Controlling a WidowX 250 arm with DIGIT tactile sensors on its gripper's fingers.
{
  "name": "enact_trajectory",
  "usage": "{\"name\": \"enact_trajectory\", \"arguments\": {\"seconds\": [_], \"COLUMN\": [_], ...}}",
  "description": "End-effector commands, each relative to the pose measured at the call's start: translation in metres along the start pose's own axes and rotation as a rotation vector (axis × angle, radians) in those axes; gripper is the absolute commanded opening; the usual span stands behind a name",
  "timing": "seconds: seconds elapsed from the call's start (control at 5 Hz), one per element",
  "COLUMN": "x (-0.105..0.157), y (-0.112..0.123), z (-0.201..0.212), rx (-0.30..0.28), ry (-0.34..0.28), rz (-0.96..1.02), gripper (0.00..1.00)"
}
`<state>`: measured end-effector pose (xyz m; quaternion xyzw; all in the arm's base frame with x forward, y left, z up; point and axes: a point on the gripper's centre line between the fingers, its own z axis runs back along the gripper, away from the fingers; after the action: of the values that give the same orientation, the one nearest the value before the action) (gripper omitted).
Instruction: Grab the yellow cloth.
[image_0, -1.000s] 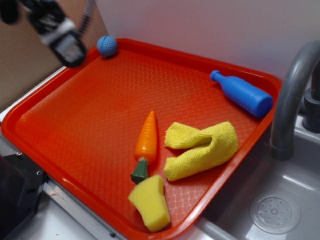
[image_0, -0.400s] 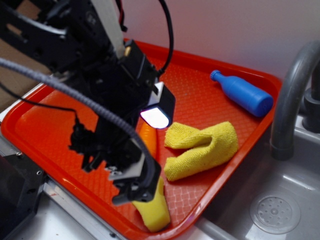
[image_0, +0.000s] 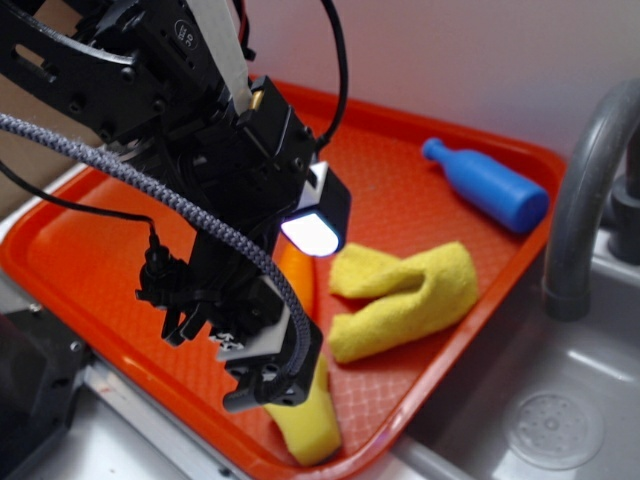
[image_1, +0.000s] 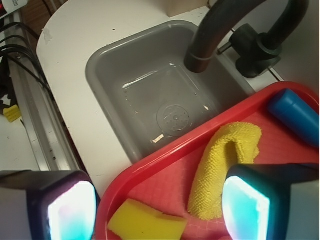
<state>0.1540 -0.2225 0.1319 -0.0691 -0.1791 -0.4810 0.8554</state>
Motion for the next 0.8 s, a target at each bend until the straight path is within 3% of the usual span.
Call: {"name": "enact_trajectory", "arguments": {"seconds": [0.0, 0.6], "x": [-0.012, -0.031], "y": [0.003, 0.028], "z": [-0.003, -0.058], "rx": [0.04, 0.026], "ry": [0.007, 0.116], "rz": [0.016, 0.044], "gripper": [1.0, 1.0]}}
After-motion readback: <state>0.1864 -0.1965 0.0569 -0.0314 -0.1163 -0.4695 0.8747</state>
